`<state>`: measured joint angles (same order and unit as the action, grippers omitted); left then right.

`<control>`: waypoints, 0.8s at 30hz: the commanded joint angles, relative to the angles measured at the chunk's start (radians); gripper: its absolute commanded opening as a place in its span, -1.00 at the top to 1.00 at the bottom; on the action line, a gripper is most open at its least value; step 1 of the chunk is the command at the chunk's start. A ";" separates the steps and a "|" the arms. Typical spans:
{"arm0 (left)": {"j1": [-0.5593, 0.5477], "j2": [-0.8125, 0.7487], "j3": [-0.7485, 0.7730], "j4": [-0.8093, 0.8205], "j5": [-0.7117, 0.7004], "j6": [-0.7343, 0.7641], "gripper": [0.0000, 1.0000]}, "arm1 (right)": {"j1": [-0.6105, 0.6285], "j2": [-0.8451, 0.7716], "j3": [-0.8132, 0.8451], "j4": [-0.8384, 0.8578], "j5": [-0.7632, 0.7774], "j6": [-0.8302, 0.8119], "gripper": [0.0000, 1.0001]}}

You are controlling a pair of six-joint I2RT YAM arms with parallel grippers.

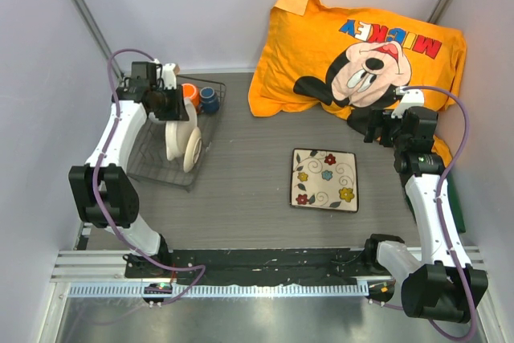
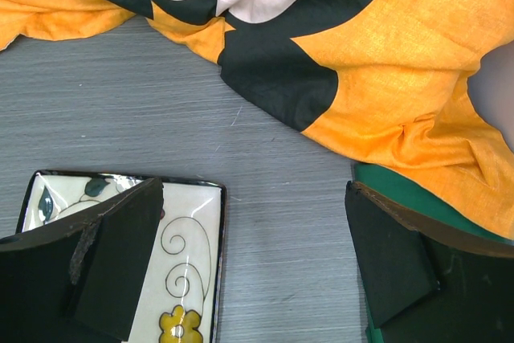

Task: Unload the mixed dishes from the dish rack
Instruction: Pick up the plate from the dish rack.

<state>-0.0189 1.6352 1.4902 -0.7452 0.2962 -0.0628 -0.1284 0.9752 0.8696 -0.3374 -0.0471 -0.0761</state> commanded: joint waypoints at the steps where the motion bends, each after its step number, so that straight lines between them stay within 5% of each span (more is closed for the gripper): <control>1: -0.003 -0.081 0.125 0.061 0.024 0.043 1.00 | -0.005 -0.001 0.040 0.011 -0.005 -0.010 -0.99; 24: -0.003 -0.118 0.202 -0.009 -0.012 0.029 1.00 | -0.005 -0.001 0.040 0.011 -0.008 -0.008 -0.99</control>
<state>-0.0216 1.6211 1.5913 -0.8520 0.2878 -0.0399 -0.1284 0.9752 0.8715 -0.3386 -0.0475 -0.0765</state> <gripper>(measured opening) 0.350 0.996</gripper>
